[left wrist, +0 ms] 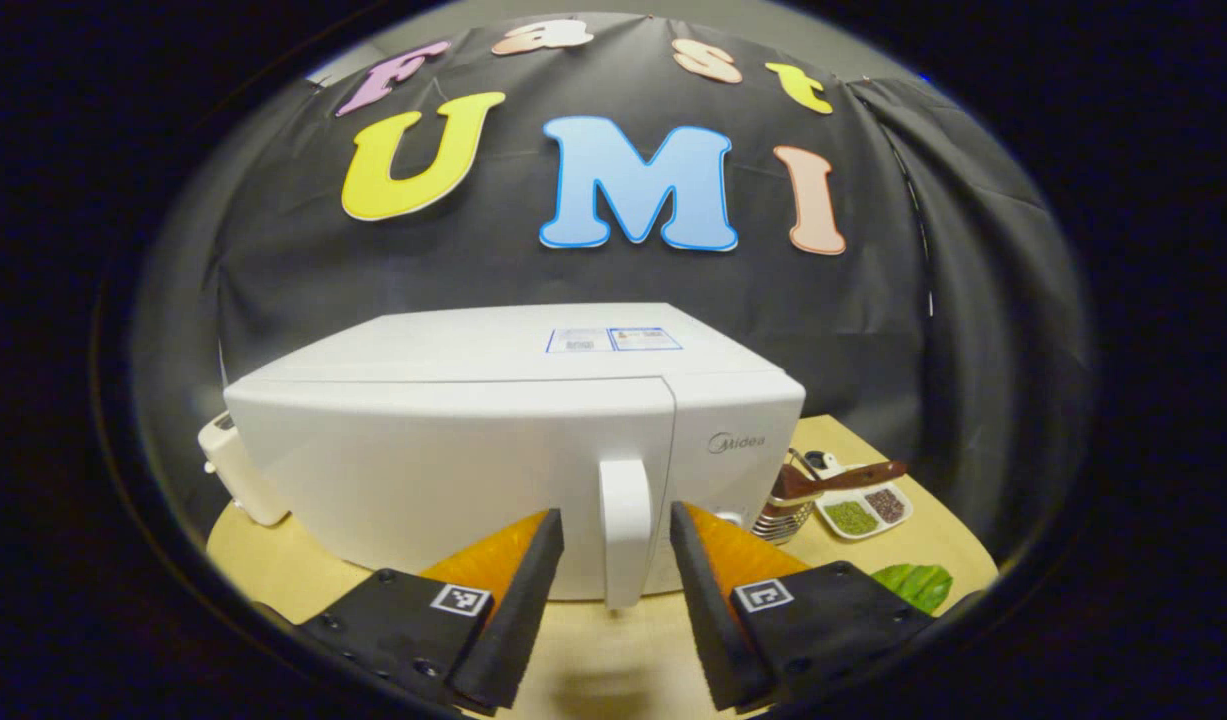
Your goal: Open the microwave oven with the left hand, put the food in, and close the microwave oven.
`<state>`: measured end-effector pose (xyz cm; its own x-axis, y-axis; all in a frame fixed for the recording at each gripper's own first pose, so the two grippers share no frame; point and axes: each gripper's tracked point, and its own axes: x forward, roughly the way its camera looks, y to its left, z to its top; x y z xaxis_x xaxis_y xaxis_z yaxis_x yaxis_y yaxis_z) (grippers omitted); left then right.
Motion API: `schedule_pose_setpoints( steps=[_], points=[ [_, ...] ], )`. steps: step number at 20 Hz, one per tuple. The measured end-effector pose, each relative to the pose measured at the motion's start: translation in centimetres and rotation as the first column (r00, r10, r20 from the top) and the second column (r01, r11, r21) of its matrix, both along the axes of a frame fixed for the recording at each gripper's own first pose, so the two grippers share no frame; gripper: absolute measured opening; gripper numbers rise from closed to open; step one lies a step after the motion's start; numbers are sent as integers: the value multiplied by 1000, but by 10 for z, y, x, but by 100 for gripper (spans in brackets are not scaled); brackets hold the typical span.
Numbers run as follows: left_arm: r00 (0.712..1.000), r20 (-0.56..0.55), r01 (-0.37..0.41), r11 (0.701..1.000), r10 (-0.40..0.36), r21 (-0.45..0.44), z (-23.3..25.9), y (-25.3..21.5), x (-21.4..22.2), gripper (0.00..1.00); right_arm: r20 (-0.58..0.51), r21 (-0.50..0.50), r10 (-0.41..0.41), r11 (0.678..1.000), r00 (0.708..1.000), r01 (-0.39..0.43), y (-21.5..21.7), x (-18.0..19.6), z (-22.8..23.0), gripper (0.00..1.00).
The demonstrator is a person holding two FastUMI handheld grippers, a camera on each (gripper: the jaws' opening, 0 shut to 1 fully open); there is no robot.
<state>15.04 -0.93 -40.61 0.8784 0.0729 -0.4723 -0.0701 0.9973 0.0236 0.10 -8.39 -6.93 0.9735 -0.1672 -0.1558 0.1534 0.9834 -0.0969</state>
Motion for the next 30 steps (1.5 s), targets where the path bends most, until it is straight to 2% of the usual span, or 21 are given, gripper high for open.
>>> schedule_pose_setpoints(
  steps=[1, 2, 3, 6, 8, 9, 10, 11, 12, 15, 19, 23, 30],
  points=[
    [1000, -10, 16, 999, -17, -34, -3, -7, -1, 58, -8, -3, 3, 1000, 1000, -3, 0, 0, -2, 97],
    [1000, -1, 17, 1000, -17, -22, 0, -11, 0, 43, -12, -5, 3, 1000, 1000, -3, -1, 0, -2, 97],
    [1000, -3, 24, 1000, -24, 3, -2, -10, 1, 34, -13, -5, 4, 1000, 1000, -4, -1, 0, -3, 97],
    [999, -3, 32, 999, -32, 3, 2, -10, -2, 29, -17, -2, 15, 1000, 1000, -15, 3, 1, -5, 98],
    [999, -6, 44, 999, -44, 4, 1, -11, -2, 19, -19, 4, 17, 1000, 1000, -17, 4, 1, -5, 98],
    [999, -12, 49, 999, -49, 10, 0, -10, -2, 19, -21, 9, 19, 1000, 1000, -18, 5, 0, -6, 99],
    [999, -13, 50, 999, -50, 8, 4, -10, -3, 13, -21, 11, 18, 1000, 1000, -18, 5, 0, -6, 97],
    [999, -18, 51, 999, -51, 5, 0, -11, -4, 13, -21, 12, 17, 1000, 1000, -17, 4, -1, -7, 97],
    [998, -23, 54, 999, -54, -1, 5, -11, -6, 8, -21, 14, 16, 1000, 1000, -16, 4, -2, -7, 98],
    [998, -36, 48, 999, -49, -12, 2, -11, -5, 8, -21, 10, 11, 1000, 1000, -11, 1, -5, -7, 97],
    [997, -34, 73, 997, -73, 3, 7, -11, -54, 8, -16, 24, -7, 1000, 1000, 8, -4, -7, -8, 97],
    [988, -56, 144, 989, -145, -15, 12, -5, -95, 8, -34, 47, 29, 999, 999, -27, 12, -2, -19, 97],
    [968, -75, 235, 971, -238, -47, 25, 24, -174, 11, -39, 77, 129, 989, 991, -126, 64, -5, -29, 98]
  ],
)
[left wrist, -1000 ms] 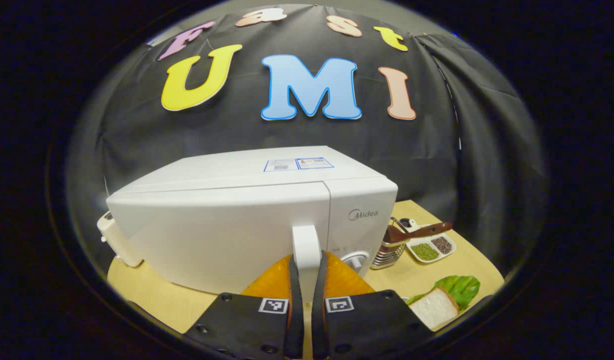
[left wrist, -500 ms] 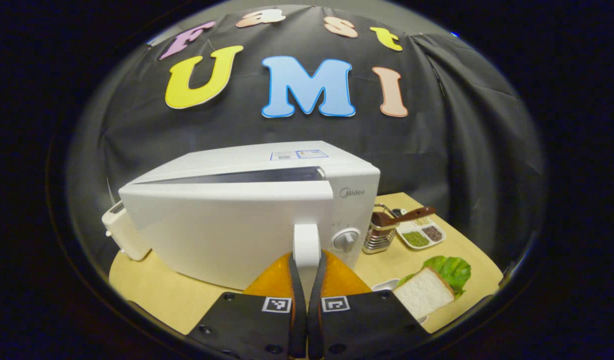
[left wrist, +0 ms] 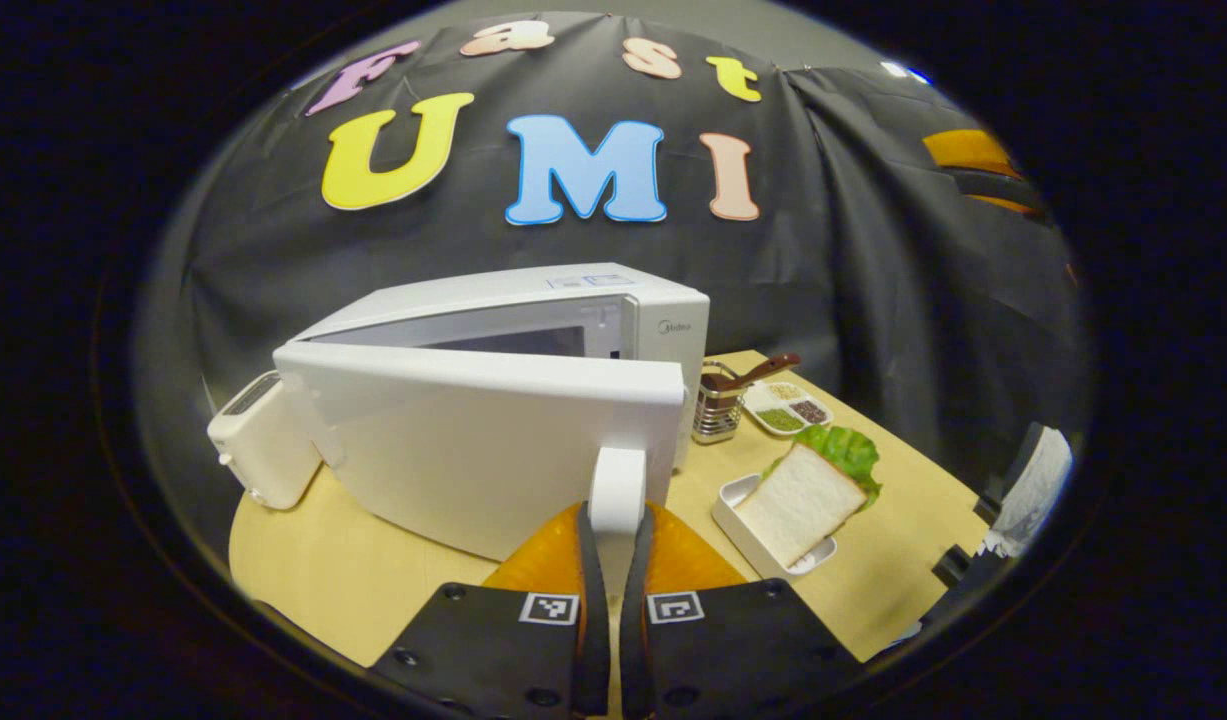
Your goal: Open the microwave oven with the left hand, put the food in, and close the microwave oven.
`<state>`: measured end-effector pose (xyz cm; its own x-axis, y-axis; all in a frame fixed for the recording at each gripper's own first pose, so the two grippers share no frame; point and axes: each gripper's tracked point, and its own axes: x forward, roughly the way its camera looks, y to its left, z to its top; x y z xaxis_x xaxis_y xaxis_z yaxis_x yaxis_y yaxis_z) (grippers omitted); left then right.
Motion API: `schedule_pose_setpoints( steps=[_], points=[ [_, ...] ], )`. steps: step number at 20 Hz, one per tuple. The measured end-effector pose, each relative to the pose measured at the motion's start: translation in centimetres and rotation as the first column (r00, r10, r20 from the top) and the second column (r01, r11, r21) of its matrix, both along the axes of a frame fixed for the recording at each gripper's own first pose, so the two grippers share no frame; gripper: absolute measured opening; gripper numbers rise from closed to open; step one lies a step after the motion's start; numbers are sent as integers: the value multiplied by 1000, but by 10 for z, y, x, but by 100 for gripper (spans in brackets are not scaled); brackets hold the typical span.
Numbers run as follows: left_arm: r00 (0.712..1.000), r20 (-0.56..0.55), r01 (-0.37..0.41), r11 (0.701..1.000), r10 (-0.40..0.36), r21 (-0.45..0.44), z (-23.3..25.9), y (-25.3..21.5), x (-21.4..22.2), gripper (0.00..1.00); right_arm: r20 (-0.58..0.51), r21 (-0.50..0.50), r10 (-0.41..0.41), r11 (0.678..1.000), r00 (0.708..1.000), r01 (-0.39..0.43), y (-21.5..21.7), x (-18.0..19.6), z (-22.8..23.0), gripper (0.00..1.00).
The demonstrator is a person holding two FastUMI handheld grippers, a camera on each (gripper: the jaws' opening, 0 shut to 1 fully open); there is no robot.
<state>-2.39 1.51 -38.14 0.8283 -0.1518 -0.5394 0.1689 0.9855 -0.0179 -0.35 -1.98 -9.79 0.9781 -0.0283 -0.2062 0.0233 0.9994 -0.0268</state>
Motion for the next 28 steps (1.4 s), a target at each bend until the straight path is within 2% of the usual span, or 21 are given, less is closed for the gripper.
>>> schedule_pose_setpoints(
  steps=[3, 5, 9, 15, 20, 21, 23, 26, 28],
  points=[
    [1000, -7, 24, 1000, -24, -18, 5, 22, -39, 11, -31, 93, 62, 994, 998, -58, 27, 2, -18, 98],
    [999, -18, 46, 999, -46, -5, 6, 39, -60, 11, -63, 141, 74, 988, 995, -65, 36, 4, -30, 98],
    [997, -61, 55, 998, -53, 29, 10, 86, -107, 11, -97, 130, 42, 991, 994, -29, 40, 6, -46, 98],
    [996, -82, -41, 997, 46, 71, 17, 178, -159, 11, -143, 129, 61, 991, 988, -42, 59, 7, -75, 99],
    [986, -89, -132, 989, 138, 70, 19, 249, -182, 11, -263, 161, 53, 987, 963, -11, 39, 17, -137, 99],
    [984, -93, -146, 987, 151, 66, 19, 261, -184, 11, -298, 157, 47, 988, 953, 1, 32, 20, -152, 99],
    [980, -90, -173, 982, 179, 72, 20, 284, -188, 10, -412, 147, 5, 987, 911, 61, 14, 22, -193, 99],
    [977, -87, -192, 980, 196, 45, 19, 301, -191, 10, -535, 213, -3, 967, 845, 139, 5, 23, -241, 98],
    [979, -79, -185, 982, 188, 41, 20, 304, -193, 10, -591, 241, 13, 957, 807, 162, 2, 20, -269, 98]
  ],
)
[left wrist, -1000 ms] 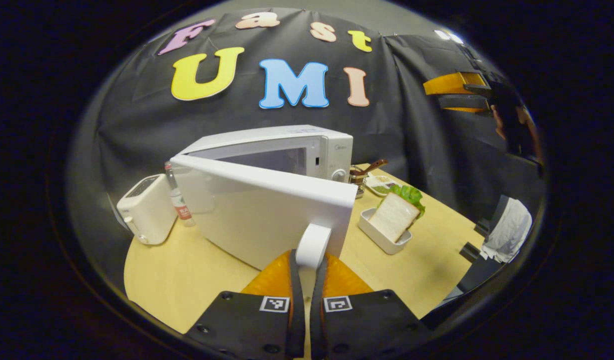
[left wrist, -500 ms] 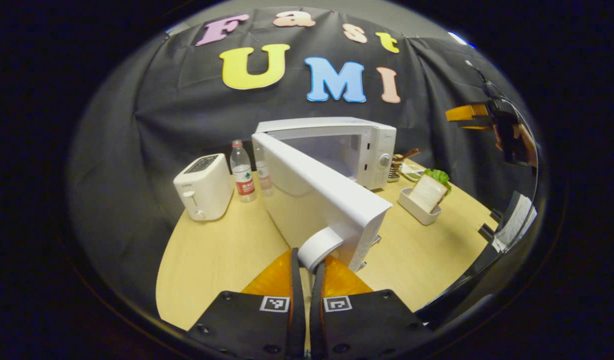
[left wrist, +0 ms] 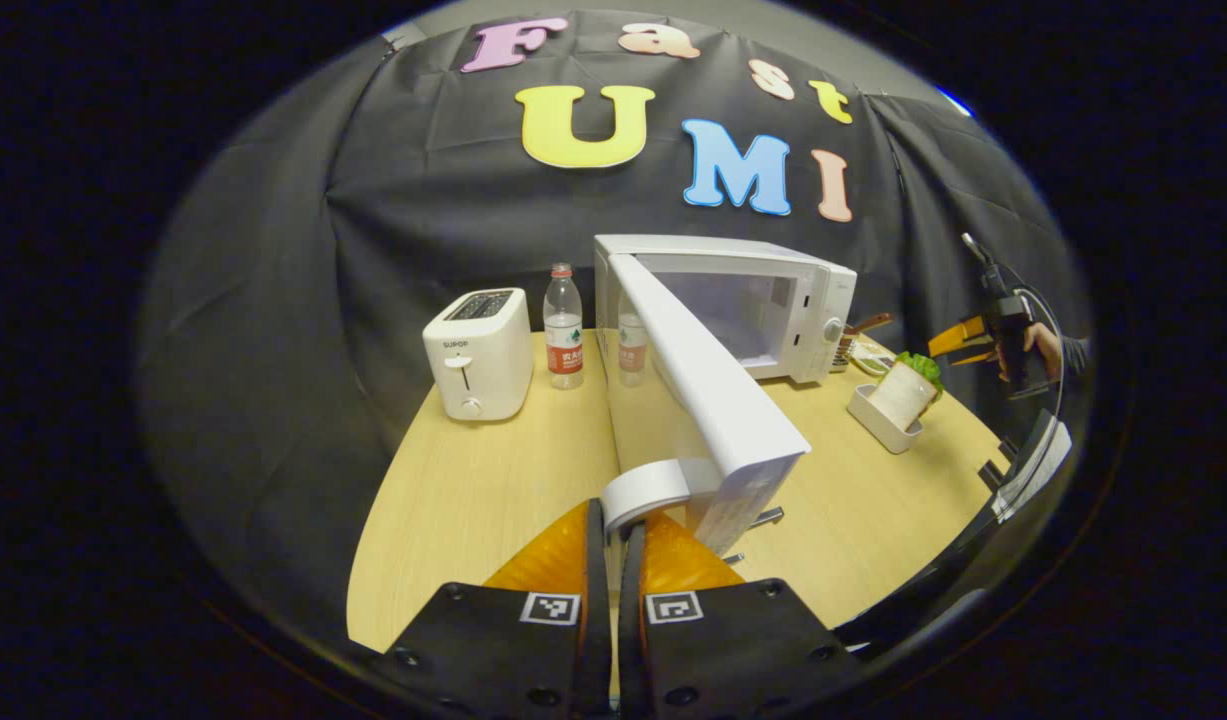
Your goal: Open the microwave oven with the left hand, put the food in, and close the microwave oven.
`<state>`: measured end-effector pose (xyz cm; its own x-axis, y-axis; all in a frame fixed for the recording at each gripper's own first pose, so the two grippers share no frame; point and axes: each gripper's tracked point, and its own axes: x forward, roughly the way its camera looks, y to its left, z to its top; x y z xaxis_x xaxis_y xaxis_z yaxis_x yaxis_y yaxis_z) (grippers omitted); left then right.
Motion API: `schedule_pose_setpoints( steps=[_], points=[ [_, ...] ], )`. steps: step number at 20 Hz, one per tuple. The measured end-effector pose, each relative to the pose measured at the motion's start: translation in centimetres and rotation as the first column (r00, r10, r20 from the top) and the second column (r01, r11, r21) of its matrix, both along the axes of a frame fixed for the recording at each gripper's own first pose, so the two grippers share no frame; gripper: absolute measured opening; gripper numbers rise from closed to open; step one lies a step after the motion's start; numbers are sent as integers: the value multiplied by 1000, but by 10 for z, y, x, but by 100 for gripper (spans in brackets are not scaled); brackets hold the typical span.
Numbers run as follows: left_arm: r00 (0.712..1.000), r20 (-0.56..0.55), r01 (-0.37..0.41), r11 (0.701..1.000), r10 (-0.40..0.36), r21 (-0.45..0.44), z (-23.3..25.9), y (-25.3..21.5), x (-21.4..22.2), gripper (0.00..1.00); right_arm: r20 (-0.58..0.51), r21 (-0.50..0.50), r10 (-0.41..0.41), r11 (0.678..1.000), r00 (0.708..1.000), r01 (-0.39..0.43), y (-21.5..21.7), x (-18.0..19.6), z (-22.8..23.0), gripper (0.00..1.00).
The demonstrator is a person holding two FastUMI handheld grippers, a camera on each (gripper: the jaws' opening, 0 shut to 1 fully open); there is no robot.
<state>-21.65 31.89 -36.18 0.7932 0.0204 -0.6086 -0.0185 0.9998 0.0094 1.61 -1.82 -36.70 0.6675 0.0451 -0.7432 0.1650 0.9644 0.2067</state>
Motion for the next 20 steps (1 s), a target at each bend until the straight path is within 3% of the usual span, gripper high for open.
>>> schedule_pose_setpoints(
  steps=[2, 5, 8, 9, 12, 14, 18, 20],
  points=[
    [1000, 3, 19, 999, -19, -38, -1, -5, -2, 16, -31, 69, 10, 998, 999, -8, 5, -2, -16, 97],
    [1000, 16, -13, 999, 14, -33, -5, 10, -3, 29, -81, 166, -9, 986, 997, 23, 6, -1, -38, 96],
    [999, 29, -42, 998, 44, -57, 0, 16, -10, 90, -121, 221, -28, 974, 992, 55, 5, -2, -52, 95],
    [998, 32, -49, 997, 51, -61, 0, 17, -12, 99, -129, 229, -21, 972, 991, 51, 7, -2, -56, 95],
    [992, 66, -104, 994, 106, -37, 17, 22, -22, 99, -139, 246, -10, 968, 990, 45, 9, -2, -61, 95],
    [973, 145, -175, 984, 178, -33, 52, 27, -28, 99, -145, 253, -10, 966, 989, 46, 8, -3, -64, 95],
    [890, 362, -274, 960, 276, -58, 152, 18, -12, 97, -148, 268, -13, 962, 989, 53, 11, -5, -66, 94],
    [855, 441, -252, 962, 271, -104, 195, -7, 3, 97, -155, 276, -5, 960, 988, 49, 14, -8, -70, 94]
  ],
)
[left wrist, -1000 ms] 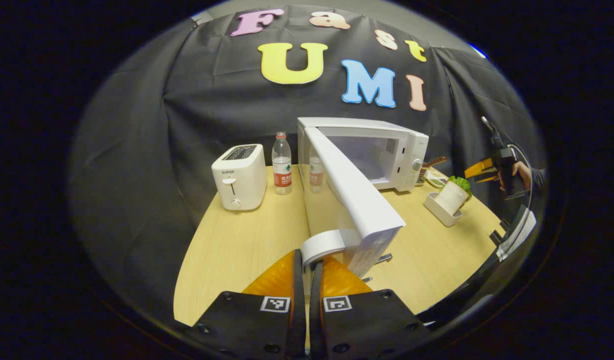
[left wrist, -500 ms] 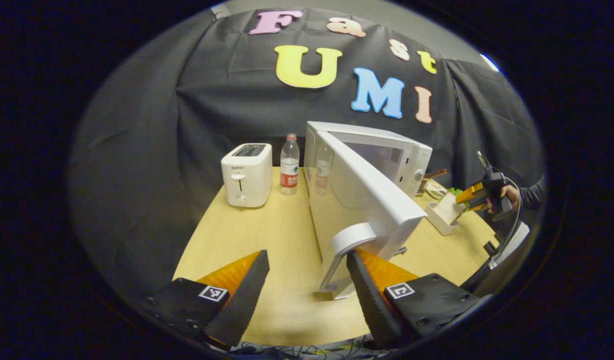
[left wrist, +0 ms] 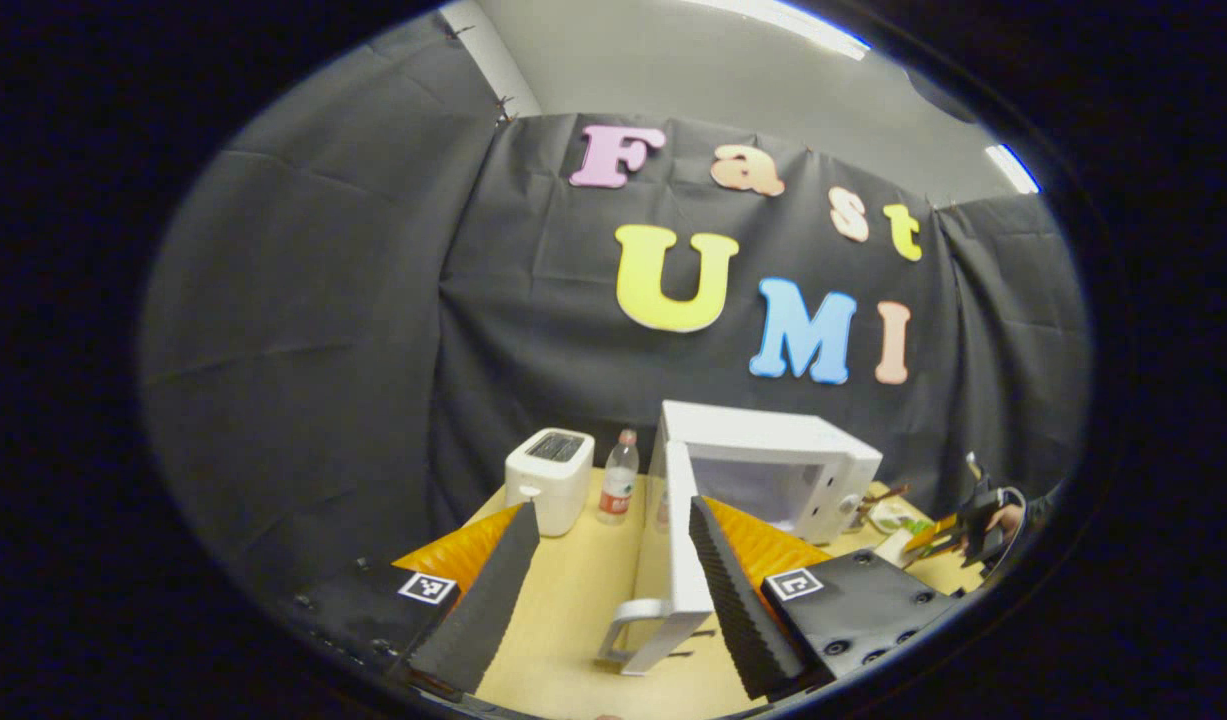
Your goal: Open the microwave oven with the left hand, put the food in, and close the microwave oven.
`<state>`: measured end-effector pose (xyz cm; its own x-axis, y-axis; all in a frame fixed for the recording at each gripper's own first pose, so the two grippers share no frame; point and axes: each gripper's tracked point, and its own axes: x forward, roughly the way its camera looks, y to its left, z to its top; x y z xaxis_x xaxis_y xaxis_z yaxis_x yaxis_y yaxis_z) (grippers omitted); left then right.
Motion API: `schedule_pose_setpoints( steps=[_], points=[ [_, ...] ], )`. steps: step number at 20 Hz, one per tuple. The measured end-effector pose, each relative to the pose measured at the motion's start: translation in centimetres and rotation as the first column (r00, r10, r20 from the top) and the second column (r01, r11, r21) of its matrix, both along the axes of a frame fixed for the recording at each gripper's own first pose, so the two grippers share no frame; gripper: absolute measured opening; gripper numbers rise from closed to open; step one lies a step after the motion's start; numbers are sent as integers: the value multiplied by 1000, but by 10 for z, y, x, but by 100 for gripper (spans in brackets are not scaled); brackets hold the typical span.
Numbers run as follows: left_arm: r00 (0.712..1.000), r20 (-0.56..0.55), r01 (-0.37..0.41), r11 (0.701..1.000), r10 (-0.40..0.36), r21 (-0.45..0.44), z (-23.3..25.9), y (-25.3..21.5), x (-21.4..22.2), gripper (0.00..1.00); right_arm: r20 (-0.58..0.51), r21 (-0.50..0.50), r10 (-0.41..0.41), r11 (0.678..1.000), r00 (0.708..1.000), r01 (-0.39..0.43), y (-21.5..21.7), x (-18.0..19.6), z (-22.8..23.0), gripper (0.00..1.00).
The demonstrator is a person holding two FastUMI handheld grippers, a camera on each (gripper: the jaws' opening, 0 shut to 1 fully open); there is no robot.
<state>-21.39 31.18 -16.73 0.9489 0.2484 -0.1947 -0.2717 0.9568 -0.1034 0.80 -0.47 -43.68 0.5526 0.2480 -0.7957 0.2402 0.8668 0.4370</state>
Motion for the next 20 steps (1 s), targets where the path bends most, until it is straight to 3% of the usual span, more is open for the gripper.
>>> schedule_pose_setpoints(
  steps=[1, 2, 5, 6, 7, 9, 14, 19, 20],
  points=[
    [999, 39, 17, 1000, -17, 4, 15, -12, 7, 97, -2, 5, 3, 1000, 1000, -3, 2, -1, -3, 87],
    [997, 64, 43, 999, -45, 25, 30, -24, 14, 96, 10, 21, 9, 1000, 1000, -9, 4, 0, -1, 87],
    [989, 61, 131, 988, -136, 83, 37, -63, 34, 96, 45, 33, 34, 999, 998, -35, 13, 5, 10, 40],
    [985, 52, 158, 984, -163, 86, 38, -76, 40, 96, 37, 22, 44, 999, 998, -45, 15, 1, 12, 37],
    [981, 47, 181, 979, -186, 90, 37, -88, 45, 99, 51, 15, 66, 998, 996, -67, 17, 1, 20, 27],
    [974, 50, 215, 972, -221, 99, 42, -109, 53, 96, 99, -18, 99, 995, 990, -97, 23, 0, 35, 26],
    [960, 111, 247, 965, -256, 92, 68, -136, 57, 96, 194, 22, 134, 990, 972, -141, 55, -3, 84, 26],
    [964, 120, 223, 967, -238, 124, 91, -128, 53, 94, 278, 117, 129, 979, 952, -167, 98, -5, 124, 29],
    [965, 118, 217, 967, -233, 134, 97, -125, 52, 94, 299, 152, 122, 973, 946, -173, 110, -4, 133, 26]
  ],
)
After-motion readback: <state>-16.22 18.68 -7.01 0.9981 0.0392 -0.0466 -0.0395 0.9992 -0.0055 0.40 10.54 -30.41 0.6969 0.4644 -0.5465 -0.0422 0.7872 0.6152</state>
